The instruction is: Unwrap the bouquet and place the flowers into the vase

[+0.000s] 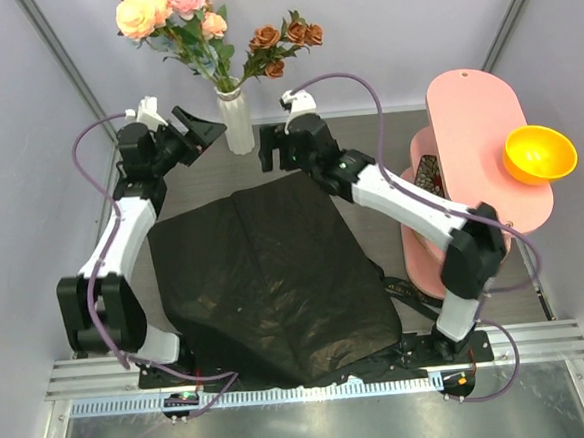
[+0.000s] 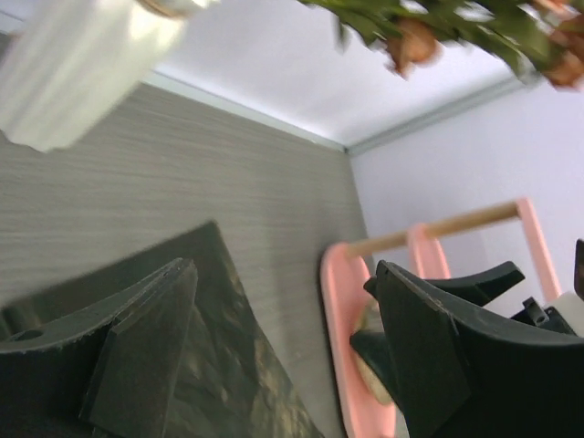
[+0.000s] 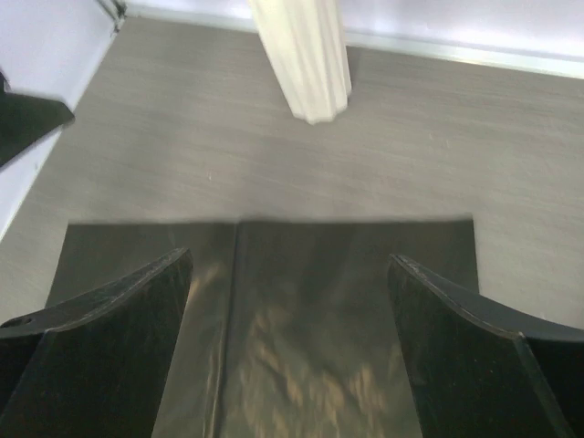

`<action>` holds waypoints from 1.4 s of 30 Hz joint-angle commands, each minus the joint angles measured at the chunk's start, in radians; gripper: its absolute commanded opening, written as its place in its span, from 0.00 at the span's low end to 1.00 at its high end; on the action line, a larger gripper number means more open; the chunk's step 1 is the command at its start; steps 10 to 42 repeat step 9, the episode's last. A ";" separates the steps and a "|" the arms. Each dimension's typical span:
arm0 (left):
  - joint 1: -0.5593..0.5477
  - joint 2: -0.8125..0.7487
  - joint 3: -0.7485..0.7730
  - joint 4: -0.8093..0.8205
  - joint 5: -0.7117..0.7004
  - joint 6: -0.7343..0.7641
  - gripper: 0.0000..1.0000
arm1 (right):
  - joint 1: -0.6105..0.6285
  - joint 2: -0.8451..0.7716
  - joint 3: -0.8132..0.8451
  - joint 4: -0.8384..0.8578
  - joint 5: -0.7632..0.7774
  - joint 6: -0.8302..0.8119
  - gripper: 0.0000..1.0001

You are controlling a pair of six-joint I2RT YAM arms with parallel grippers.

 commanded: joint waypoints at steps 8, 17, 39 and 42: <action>-0.076 -0.574 -0.108 -0.182 0.128 0.021 0.90 | 0.372 -0.869 -0.455 -0.318 0.292 0.109 0.97; -0.088 -0.637 -0.097 -0.191 0.128 0.017 0.91 | 0.388 -0.973 -0.459 -0.329 0.297 0.113 0.98; -0.088 -0.637 -0.097 -0.191 0.128 0.017 0.91 | 0.388 -0.973 -0.459 -0.329 0.297 0.113 0.98; -0.088 -0.637 -0.097 -0.191 0.128 0.017 0.91 | 0.388 -0.973 -0.459 -0.329 0.297 0.113 0.98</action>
